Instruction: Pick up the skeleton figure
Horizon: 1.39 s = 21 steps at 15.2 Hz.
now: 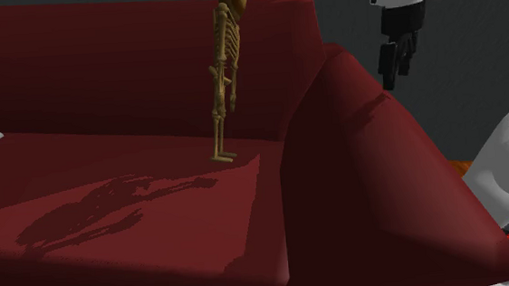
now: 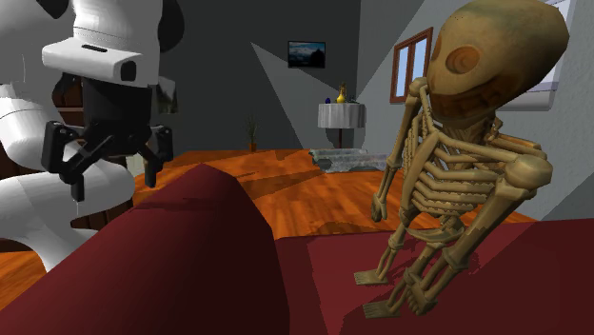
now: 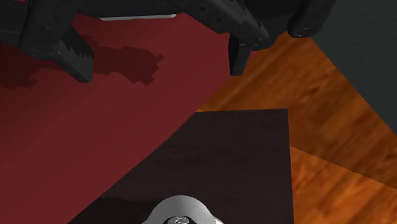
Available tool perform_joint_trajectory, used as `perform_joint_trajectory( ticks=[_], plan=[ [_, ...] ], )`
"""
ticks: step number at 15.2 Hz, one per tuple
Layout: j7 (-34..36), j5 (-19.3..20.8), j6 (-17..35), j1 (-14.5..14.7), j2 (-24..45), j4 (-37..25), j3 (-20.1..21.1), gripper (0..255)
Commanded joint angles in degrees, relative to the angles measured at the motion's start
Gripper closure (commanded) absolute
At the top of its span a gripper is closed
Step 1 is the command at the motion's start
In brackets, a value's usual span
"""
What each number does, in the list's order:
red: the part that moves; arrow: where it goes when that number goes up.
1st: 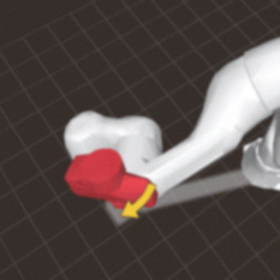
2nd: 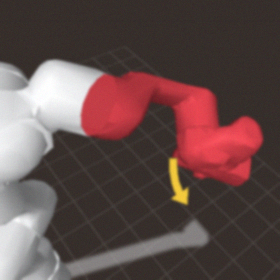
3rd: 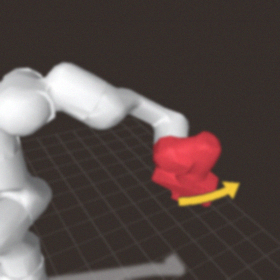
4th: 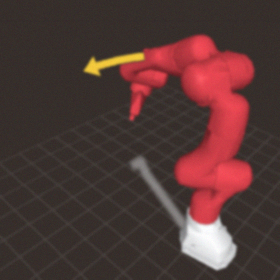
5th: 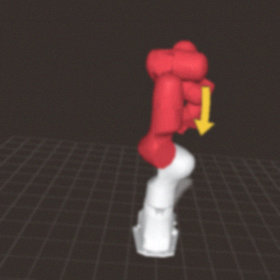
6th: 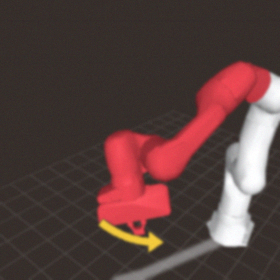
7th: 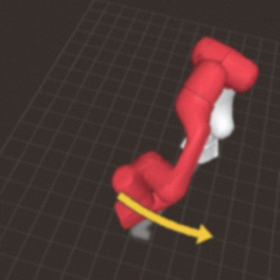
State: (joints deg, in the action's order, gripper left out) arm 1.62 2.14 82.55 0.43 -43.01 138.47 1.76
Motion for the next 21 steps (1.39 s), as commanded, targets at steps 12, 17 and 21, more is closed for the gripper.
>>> perform_joint_trajectory(
  ticks=[12, 17, 21],
  plan=[
    [28.4, -7.6, 15.5, -1.2, 7.4, -3.6, 16.6, 0],
    [41.9, -6.0, 21.8, -4.0, 14.4, -9.0, 24.5, 0],
    [53.5, -1.6, 25.3, -7.2, 21.4, -15.1, 31.0, 0]
  ],
)
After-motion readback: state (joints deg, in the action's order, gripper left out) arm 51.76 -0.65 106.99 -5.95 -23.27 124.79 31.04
